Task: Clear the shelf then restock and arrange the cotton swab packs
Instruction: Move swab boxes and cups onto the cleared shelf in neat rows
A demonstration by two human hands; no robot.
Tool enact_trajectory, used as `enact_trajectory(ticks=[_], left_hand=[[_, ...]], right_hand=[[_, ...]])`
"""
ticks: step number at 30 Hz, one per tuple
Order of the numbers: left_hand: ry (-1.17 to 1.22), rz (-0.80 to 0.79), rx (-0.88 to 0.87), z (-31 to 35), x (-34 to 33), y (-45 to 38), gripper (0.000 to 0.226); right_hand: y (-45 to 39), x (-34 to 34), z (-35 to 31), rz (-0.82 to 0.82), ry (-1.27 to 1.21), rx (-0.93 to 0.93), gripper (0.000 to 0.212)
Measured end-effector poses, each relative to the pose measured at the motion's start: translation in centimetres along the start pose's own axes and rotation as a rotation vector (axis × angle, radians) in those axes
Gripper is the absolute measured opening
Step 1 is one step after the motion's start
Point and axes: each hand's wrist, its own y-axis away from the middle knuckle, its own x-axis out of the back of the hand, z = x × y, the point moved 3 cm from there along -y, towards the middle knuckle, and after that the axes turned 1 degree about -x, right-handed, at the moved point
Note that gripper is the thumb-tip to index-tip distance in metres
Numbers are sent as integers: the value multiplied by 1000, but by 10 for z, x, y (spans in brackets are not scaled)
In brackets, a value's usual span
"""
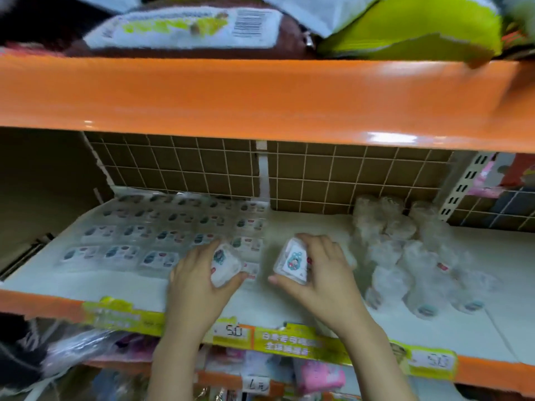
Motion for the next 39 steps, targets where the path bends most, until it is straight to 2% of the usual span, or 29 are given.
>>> enact_trajectory(ticks=[4,12,17,21,25,29,31,36,39], left_hand=[[147,-2,17,-14,3,0,65],[154,-19,44,-13,0,-9,54],[226,-10,121,-15,-4,-18,76],[250,30,80,-20,-1,-24,91],[296,119,-16,-34,7,-32,88],[305,170,-173,-58,35,-44,73],[300,160,-189,-82,48,-55,70],[293,36,-141,-155,76,-77,99],[311,-4,-102,-191,83,-88,101]], right_hand=[[-1,-10,-4,-17,26,-29,73],[-8,-13,7,-13,36,-72,72],[-19,-16,6,-34,32,-68,74],[-28,-23,-1,-21,30,-77,77],[-34,-42,-13,-17,47,-85,76],[-42,-69,-33,14,40,-128,75],[-47,-87,-48,50,39,-157,77],[-55,-141,-103,85,-4,-216,79],[-57,-166,-124,53,30,-226,83]])
